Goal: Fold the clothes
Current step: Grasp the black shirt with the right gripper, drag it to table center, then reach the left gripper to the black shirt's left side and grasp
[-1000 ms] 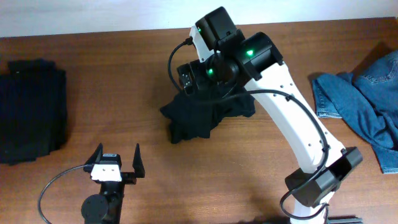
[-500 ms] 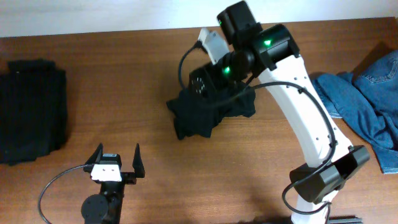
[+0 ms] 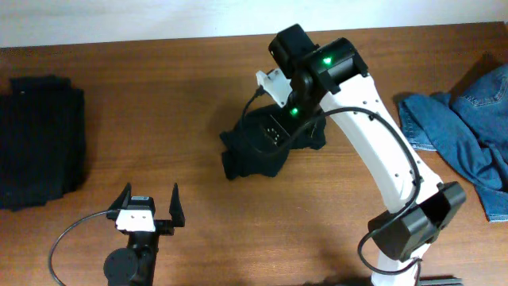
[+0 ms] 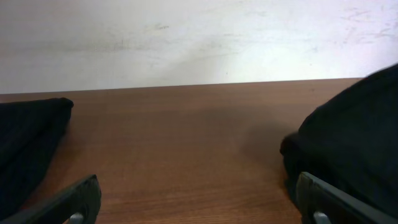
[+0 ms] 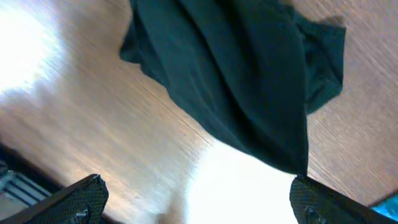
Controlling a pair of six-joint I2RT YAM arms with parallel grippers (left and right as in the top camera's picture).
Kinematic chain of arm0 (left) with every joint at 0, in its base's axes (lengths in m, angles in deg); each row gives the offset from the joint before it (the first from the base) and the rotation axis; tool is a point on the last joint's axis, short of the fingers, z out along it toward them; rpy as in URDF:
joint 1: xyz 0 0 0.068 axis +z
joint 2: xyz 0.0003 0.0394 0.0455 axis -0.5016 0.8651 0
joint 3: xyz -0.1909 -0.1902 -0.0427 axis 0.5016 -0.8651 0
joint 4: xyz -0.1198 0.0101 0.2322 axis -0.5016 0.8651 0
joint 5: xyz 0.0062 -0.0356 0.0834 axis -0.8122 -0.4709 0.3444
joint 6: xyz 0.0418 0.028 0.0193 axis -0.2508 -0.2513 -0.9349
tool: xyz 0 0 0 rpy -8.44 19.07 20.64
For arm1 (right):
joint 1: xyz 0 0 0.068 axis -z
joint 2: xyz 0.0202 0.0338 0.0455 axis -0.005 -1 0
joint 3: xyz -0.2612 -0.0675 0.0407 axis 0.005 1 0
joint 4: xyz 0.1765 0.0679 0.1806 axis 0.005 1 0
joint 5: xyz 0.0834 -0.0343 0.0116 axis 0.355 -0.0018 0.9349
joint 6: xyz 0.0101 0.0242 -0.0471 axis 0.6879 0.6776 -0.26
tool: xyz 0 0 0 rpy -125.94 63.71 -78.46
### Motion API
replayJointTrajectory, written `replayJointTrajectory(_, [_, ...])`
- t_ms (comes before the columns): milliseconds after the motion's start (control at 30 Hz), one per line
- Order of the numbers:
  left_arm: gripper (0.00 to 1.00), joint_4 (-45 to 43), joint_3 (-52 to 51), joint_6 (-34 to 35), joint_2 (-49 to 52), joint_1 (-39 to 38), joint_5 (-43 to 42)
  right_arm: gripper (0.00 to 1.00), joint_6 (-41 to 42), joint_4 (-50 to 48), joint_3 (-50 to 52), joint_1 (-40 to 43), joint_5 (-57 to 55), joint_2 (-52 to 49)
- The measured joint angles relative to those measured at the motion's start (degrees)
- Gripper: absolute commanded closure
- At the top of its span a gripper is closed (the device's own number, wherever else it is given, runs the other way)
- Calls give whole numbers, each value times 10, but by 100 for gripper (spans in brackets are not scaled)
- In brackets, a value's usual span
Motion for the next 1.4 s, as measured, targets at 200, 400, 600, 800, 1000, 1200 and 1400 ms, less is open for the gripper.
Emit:
replayJointTrajectory(200, [0, 0, 0, 0, 0, 0, 0, 1, 77, -83, 11, 0, -93, 0])
replayJointTrajectory(400, [1, 0, 0, 0, 0, 0, 0, 1, 129, -176, 11, 0, -143, 0])
replayJointTrajectory(600, [1, 0, 0, 0, 0, 0, 0, 1, 142, -164, 11, 1, -162, 0])
replayJointTrajectory(800, [1, 0, 0, 0, 0, 0, 0, 1, 167, -100, 13, 21, -172, 0])
replayJointTrajectory(1000, [1, 0, 0, 0, 0, 0, 0, 1, 181, -88, 22, 78, -175, 0])
replayJointTrajectory(1200, [1, 0, 0, 0, 0, 0, 0, 1, 185, -79, 23, 160, -146, 0])
replayJointTrajectory(1400, [1, -35, 0, 0, 0, 0, -4, 2, 187, -69, 25, 218, -86, 0])
